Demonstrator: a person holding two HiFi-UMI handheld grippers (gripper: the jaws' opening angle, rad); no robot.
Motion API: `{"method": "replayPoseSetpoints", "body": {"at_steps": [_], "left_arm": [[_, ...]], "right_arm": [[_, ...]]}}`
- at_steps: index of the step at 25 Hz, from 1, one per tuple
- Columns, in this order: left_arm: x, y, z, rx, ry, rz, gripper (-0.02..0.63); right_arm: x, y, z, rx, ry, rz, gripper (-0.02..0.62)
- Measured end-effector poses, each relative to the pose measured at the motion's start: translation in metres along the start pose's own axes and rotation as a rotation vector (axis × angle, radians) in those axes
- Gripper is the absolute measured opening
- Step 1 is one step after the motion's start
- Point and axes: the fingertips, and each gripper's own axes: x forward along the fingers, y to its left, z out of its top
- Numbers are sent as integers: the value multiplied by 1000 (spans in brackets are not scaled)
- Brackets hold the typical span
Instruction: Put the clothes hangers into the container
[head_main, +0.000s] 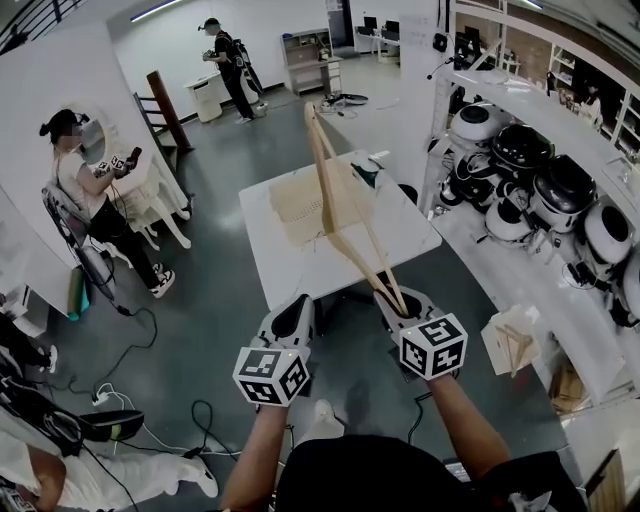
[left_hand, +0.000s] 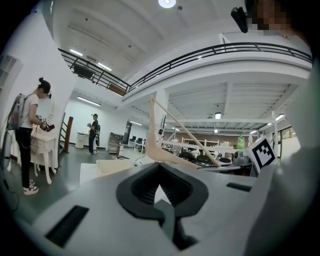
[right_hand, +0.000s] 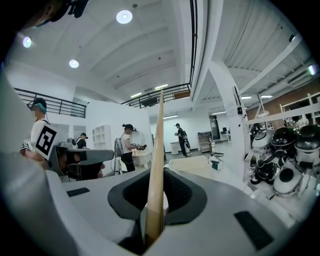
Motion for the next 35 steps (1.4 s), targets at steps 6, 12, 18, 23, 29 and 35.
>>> {"method": "replayPoseSetpoints", "body": {"at_steps": [6, 12, 18, 23, 29, 35], "left_arm": [[19, 25, 6, -11, 10, -10, 5], [31, 57, 13, -21, 12, -18, 3], [44, 88, 24, -33, 11, -41, 5], [58, 109, 30, -33, 13, -71, 5], [76, 130, 26, -43, 21, -103, 5], [89, 150, 23, -57, 34, -131, 5]], "right_arm": [[31, -4, 5, 13, 14, -6, 63], [64, -2, 10, 27, 22, -15, 64], [96, 3, 18, 25, 28, -24, 64], [118, 3, 24, 27, 28, -46, 64], [143, -6, 25, 27, 33, -77, 64], [170, -3, 26, 27, 46, -89, 64]]}}
